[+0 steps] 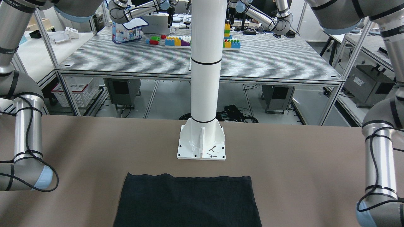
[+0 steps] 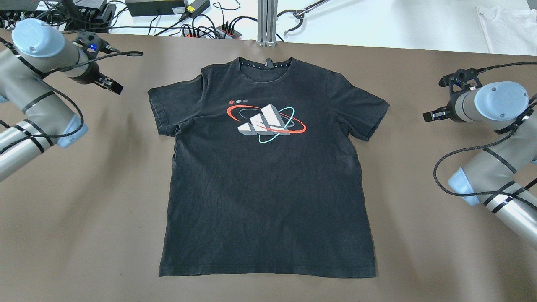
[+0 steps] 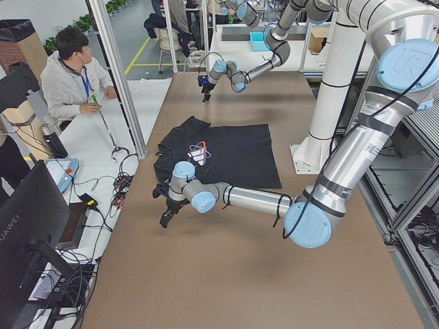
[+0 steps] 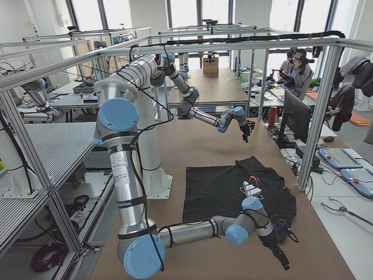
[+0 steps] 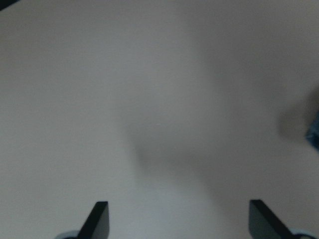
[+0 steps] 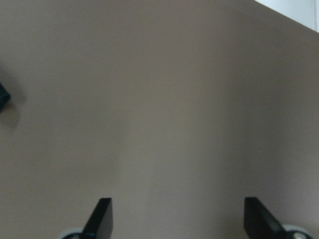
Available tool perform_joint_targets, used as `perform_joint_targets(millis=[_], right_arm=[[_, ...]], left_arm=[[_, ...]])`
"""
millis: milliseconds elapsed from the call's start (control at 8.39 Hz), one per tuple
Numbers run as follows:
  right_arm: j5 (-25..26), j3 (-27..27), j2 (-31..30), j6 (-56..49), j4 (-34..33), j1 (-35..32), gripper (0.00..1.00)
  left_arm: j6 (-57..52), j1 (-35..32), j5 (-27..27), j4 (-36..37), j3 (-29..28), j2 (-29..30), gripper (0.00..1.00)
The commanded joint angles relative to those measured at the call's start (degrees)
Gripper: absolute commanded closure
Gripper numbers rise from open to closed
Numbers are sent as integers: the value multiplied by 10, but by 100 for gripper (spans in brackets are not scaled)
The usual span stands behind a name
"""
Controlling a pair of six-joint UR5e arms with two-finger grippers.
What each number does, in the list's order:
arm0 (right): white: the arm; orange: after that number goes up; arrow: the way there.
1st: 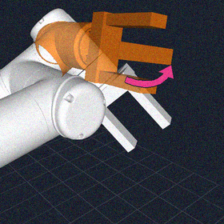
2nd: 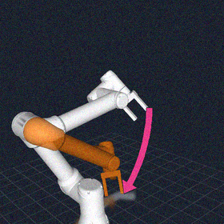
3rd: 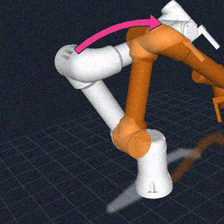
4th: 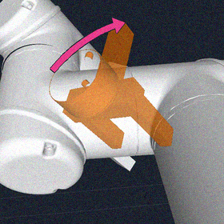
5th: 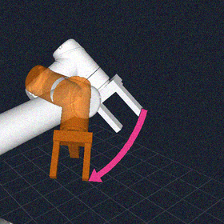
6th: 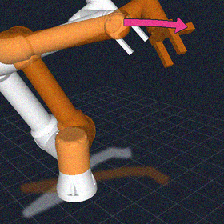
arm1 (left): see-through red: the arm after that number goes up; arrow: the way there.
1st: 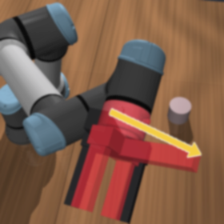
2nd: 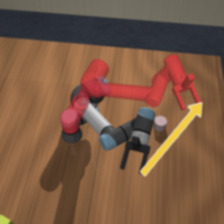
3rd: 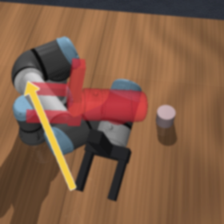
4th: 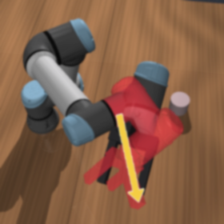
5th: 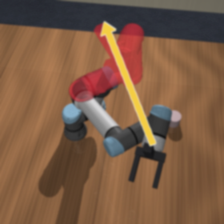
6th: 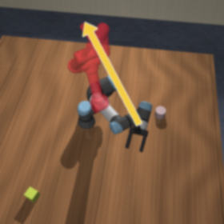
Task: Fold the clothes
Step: 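Move both grippers down toward the shirt's sleeves near the collar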
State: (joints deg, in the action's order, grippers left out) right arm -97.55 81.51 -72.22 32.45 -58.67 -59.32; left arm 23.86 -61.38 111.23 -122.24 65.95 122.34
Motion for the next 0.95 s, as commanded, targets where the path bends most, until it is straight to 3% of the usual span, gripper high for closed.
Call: perform_joint_targets(millis=[0, 358, 477, 835], right_arm=[[0, -1, 10, 19, 1, 21, 6], [0, 1, 9, 18, 2, 30, 6], [0, 2, 9, 19, 2, 31, 6], [0, 3, 9, 20, 5, 39, 6]], left_arm=[[72, 62, 11, -7, -49, 71, 0], [76, 65, 23, -45, -123, 105, 3], [76, 64, 23, -45, -131, 108, 17], [76, 55, 23, -45, -133, 109, 38]])
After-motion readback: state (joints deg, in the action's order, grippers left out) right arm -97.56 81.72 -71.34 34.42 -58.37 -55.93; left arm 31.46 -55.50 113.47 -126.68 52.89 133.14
